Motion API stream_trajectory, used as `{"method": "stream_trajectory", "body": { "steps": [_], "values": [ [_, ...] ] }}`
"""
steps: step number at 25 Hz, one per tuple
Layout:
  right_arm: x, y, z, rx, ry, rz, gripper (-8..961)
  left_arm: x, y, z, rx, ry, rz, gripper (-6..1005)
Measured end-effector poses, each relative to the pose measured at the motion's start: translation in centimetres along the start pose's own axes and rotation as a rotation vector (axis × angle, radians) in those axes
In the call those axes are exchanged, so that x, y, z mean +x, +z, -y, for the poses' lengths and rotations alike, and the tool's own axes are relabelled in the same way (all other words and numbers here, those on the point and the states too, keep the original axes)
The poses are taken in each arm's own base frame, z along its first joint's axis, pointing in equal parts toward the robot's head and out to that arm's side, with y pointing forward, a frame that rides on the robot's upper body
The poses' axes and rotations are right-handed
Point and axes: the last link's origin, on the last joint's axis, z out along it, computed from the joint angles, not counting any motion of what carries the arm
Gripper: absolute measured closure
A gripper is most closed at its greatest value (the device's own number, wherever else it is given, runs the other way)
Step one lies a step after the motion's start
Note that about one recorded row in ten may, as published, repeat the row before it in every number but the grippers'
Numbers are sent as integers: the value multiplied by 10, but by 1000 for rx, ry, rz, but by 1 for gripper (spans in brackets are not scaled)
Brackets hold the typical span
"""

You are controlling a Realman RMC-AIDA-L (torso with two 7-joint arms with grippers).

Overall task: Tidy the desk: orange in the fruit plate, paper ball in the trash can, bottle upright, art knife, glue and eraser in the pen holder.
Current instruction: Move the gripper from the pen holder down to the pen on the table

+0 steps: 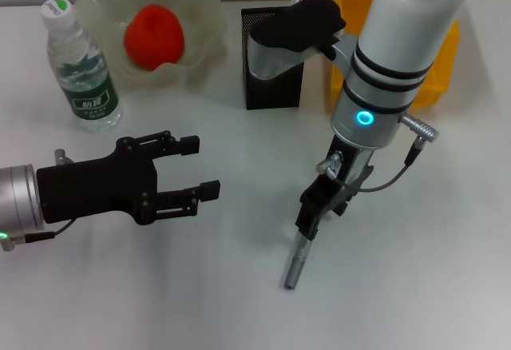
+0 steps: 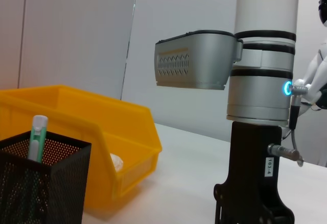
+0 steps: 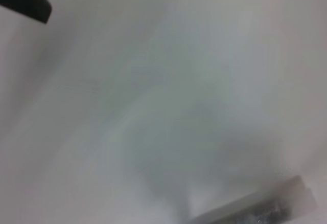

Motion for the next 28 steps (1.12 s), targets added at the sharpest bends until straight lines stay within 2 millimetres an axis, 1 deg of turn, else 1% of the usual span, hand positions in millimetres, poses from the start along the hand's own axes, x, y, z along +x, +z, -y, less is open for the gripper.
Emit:
{"method": "stream_trajectory", "body": {
  "steps": [9, 28],
  "values": [
    [3, 5, 3, -8, 20, -3, 330, 2, 0, 1, 0, 9, 1, 220],
    [-5, 6, 7, -3, 9, 64, 362, 6, 0, 3, 2, 28, -2, 220]
  ]
}}
